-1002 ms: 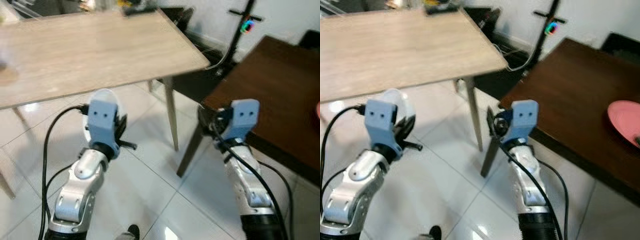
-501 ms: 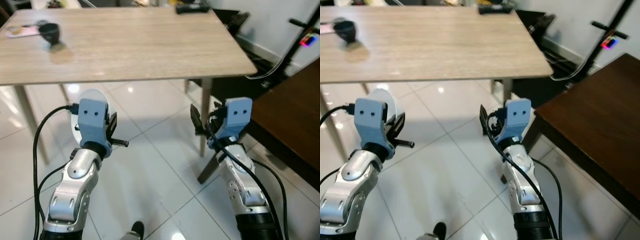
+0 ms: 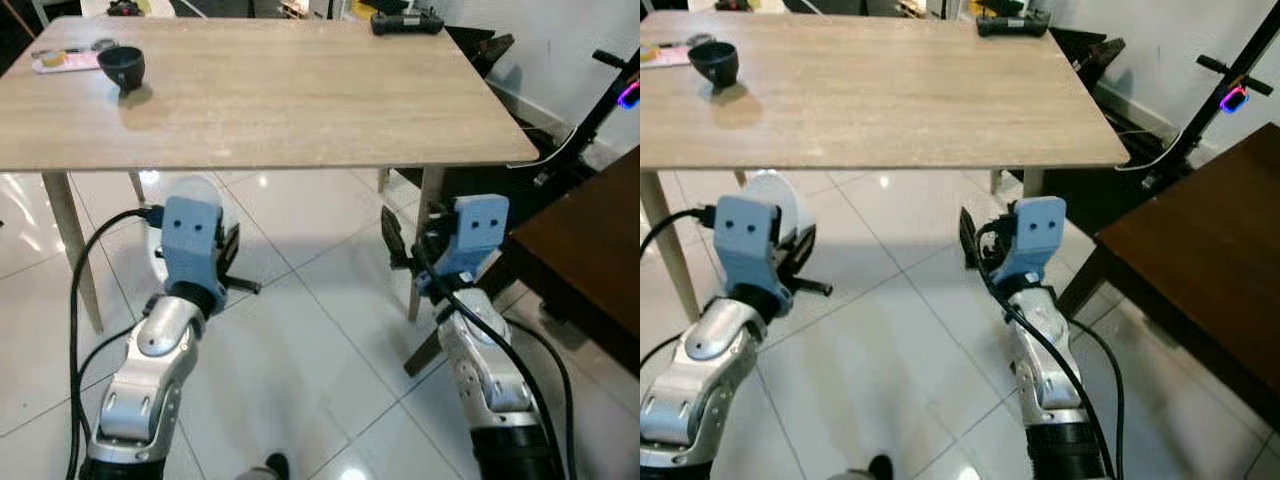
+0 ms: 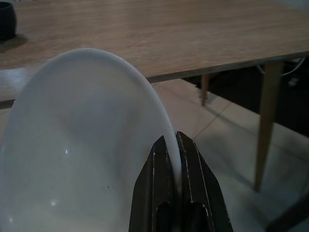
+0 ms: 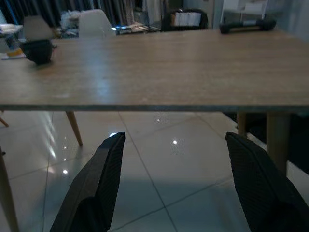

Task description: Setting the table

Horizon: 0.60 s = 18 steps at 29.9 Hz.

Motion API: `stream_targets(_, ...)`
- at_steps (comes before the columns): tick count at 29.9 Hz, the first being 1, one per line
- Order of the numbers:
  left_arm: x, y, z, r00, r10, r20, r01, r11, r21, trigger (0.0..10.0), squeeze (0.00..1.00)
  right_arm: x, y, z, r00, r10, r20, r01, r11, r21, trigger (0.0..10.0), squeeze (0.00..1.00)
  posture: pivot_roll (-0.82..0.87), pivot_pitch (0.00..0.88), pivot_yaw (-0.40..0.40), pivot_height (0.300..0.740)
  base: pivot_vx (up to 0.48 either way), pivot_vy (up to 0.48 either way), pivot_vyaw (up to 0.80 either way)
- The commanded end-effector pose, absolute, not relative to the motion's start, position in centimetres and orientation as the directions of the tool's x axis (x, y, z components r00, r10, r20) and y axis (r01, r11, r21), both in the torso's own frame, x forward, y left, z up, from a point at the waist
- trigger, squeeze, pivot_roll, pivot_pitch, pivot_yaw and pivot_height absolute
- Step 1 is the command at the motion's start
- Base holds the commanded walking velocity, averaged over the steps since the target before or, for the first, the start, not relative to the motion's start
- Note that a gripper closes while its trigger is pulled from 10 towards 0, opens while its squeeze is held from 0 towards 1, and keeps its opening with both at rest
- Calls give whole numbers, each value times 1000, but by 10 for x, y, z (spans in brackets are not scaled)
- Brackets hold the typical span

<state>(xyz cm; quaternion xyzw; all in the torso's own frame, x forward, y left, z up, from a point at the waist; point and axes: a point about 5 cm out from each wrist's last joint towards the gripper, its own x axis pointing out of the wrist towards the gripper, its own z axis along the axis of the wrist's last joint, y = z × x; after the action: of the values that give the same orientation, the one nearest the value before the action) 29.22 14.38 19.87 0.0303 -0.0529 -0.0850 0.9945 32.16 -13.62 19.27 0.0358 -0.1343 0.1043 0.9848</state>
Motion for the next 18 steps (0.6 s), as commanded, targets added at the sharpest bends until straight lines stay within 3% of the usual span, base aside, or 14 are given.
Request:
stream_targets(1,292,140,196,978,-186,95,181,981,67,10000,0,320,-140,189,946,185,266,-205,977,52,10000,0,64,103,37,740,398,266,0)
stream_targets(5,292,140,197,976,-192,99,185,979,81,10000,0,320,-139,190,945,185,270,-206,977,53,10000,0,65,99,37,740,407,253,0)
stream_targets(18,294,141,197,978,-188,93,180,980,88,10000,0,319,-140,190,946,180,270,-201,978,56,10000,0,61,98,42,740,472,0,0)
